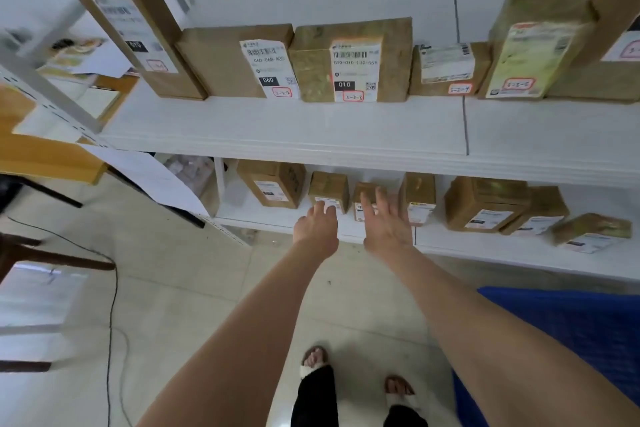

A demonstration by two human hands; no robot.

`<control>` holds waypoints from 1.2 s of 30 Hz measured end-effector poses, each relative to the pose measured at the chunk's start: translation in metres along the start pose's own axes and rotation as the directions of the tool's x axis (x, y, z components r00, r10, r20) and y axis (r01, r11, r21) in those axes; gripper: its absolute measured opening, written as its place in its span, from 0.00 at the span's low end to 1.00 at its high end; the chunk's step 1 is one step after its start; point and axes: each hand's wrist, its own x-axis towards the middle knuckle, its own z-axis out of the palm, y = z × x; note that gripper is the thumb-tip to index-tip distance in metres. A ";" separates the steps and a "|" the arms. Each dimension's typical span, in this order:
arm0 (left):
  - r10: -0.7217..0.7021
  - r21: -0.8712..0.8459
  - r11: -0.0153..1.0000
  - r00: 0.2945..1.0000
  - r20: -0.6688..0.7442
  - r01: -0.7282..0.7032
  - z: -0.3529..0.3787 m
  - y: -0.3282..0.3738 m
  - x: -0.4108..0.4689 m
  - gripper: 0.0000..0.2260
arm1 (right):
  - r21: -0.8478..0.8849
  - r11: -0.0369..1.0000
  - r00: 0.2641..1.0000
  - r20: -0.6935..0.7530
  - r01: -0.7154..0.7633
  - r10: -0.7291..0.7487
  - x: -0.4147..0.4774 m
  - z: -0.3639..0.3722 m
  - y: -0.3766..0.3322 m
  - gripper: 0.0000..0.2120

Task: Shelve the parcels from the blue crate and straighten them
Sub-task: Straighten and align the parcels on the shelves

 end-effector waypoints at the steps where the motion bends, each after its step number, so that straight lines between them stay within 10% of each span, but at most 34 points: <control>1: 0.002 0.004 1.000 1.000 0.001 -0.002 0.003 -0.010 0.012 0.26 | 0.013 1.000 1.000 0.003 -0.005 0.005 0.012 0.007 -0.009 0.45; 20: -0.147 0.032 0.985 0.917 -0.371 0.171 0.054 -0.152 0.242 0.35 | -0.006 0.999 0.978 -0.203 0.044 -0.045 0.225 0.158 -0.069 0.43; 36: -0.139 -0.021 0.989 0.872 -0.469 0.147 0.082 -0.173 0.266 0.29 | 0.064 0.996 0.949 -0.314 0.057 -0.034 0.264 0.187 -0.085 0.43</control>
